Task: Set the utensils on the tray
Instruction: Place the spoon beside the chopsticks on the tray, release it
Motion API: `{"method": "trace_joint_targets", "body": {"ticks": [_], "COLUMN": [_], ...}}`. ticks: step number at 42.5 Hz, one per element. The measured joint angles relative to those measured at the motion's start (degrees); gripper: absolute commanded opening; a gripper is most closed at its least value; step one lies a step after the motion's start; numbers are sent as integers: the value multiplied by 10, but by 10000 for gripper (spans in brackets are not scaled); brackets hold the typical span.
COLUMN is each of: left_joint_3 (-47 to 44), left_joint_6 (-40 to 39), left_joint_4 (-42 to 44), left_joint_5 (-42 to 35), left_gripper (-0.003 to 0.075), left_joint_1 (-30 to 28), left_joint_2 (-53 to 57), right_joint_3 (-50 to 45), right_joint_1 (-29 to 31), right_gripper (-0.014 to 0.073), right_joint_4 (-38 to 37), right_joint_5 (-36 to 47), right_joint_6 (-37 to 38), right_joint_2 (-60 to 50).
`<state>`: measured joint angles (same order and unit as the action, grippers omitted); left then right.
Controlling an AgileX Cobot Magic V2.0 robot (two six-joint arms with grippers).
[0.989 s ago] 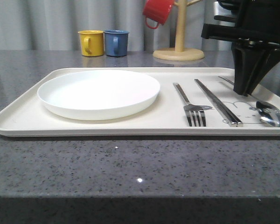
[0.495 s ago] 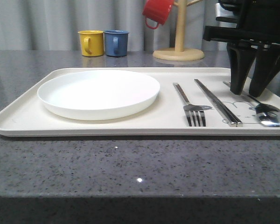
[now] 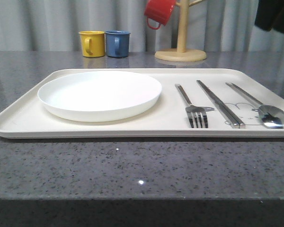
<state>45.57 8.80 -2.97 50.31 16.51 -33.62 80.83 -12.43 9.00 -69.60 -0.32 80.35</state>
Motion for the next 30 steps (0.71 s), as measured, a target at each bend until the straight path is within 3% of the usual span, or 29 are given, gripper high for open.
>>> {"method": "trace_joint_targets", "body": {"ticks": [30], "left_joint_3": [0], "left_joint_6": [0], "left_joint_4": [0], "left_joint_5": [0], "left_gripper": [353], "left_joint_1": [0], "left_joint_2": [0], "right_joint_3": [-327], "right_joint_1": [0], "right_gripper": [311], "right_joint_4": [-48], "right_joint_5": [60], "right_joint_6": [-15], "right_joint_2": [-457]}}
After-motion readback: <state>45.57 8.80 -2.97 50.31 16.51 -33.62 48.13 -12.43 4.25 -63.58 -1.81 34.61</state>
